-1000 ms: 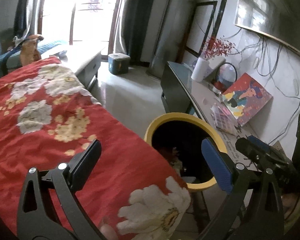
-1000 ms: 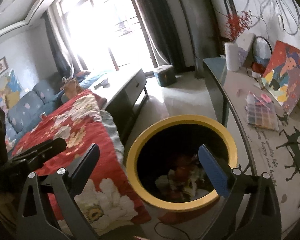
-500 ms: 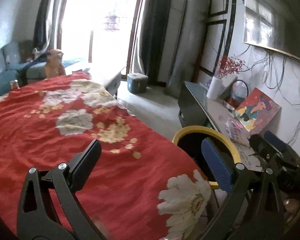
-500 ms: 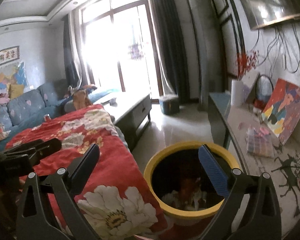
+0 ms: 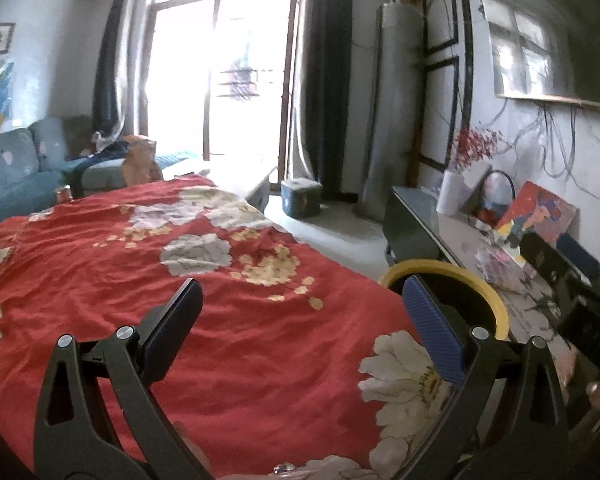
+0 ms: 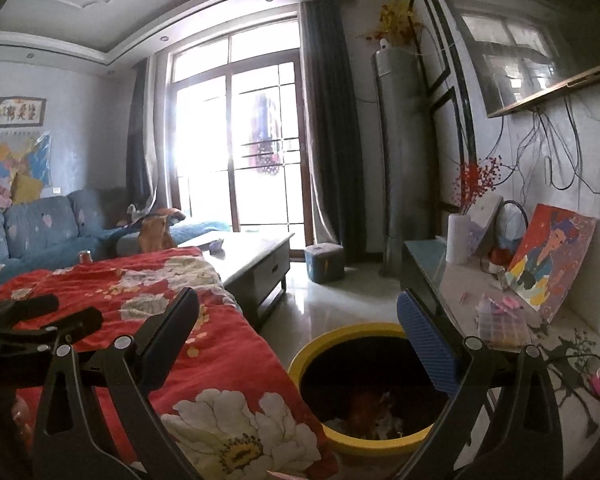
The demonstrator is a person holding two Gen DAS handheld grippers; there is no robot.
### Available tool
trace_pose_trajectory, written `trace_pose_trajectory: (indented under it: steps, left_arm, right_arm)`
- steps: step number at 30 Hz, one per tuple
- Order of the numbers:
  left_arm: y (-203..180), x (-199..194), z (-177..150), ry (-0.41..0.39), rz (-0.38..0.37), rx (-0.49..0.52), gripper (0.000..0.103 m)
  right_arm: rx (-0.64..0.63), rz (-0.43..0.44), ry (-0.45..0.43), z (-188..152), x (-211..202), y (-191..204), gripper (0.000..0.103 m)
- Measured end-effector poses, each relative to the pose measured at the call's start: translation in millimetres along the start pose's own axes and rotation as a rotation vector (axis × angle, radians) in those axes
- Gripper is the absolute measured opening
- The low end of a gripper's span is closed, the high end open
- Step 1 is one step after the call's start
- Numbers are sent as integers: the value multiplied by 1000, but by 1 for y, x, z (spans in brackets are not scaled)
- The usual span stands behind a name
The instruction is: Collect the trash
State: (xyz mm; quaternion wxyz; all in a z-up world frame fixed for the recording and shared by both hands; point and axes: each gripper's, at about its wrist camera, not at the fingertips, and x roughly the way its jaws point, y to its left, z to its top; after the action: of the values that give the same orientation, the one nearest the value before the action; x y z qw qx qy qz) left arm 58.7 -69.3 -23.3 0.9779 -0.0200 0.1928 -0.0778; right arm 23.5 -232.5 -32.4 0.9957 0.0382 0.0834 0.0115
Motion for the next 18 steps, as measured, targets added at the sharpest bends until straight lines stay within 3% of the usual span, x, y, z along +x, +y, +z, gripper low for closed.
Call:
trace_pose_trajectory:
  steps: [18]
  left_arm:
    - [-2, 2, -3, -13, 8, -4, 92]
  right_arm:
    - [18, 6, 34, -13, 10, 1, 96]
